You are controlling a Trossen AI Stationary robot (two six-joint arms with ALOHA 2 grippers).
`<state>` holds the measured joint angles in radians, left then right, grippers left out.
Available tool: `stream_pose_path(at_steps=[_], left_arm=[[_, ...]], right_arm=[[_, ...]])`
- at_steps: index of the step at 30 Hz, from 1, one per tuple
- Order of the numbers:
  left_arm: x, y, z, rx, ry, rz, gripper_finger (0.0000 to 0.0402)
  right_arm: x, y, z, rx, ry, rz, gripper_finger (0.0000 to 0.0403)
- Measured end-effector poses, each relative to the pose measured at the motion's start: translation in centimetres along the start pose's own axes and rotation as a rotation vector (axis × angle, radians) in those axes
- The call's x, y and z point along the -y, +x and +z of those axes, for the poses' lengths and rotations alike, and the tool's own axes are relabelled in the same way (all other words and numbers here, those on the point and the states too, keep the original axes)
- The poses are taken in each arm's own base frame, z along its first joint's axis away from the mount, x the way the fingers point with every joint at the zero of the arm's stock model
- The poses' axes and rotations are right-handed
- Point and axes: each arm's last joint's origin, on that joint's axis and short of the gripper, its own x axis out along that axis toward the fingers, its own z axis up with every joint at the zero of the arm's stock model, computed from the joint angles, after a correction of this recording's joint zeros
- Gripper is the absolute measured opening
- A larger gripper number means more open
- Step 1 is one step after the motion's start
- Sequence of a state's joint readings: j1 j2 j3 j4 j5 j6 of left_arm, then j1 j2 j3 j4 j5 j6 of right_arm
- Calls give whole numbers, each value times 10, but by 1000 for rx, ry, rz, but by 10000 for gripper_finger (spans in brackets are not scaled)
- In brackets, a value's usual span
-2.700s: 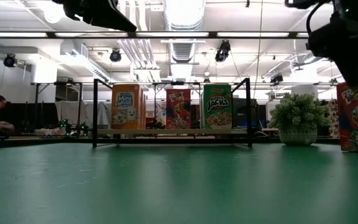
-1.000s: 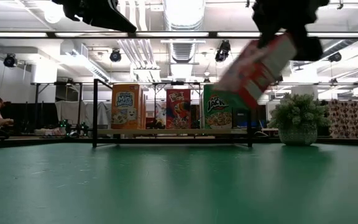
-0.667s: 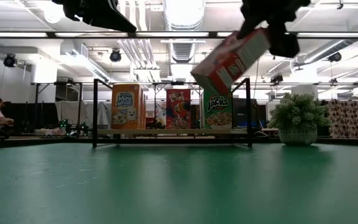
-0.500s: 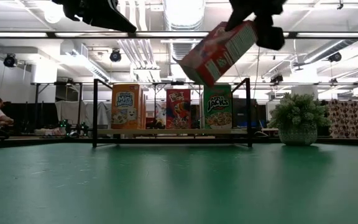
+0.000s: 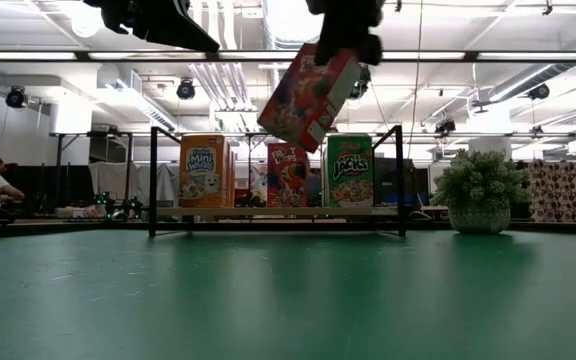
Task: Stack cereal on shelf
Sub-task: Put the red cereal box on the shelf and aligned with the other red cereal boxes
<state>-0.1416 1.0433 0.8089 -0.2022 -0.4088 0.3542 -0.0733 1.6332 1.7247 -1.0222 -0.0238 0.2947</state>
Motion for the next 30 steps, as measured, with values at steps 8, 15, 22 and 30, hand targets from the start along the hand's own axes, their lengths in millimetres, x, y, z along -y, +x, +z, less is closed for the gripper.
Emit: stream_pose_path(at_steps=[8, 15, 22, 30], left_arm=[[-2, -6, 1, 16, -6, 4, 0], [-5, -14, -1, 29, -37, 6, 0], [-8, -23, -6, 49, -49, 13, 0], [-8, -23, -6, 52, -54, 14, 0]], right_arm=[[20, 12, 41, -10, -251, -43, 139], [37, 32, 62, -51, -419, -108, 139], [58, 53, 70, -115, -470, -156, 139], [74, 67, 72, -150, -477, -174, 139]])
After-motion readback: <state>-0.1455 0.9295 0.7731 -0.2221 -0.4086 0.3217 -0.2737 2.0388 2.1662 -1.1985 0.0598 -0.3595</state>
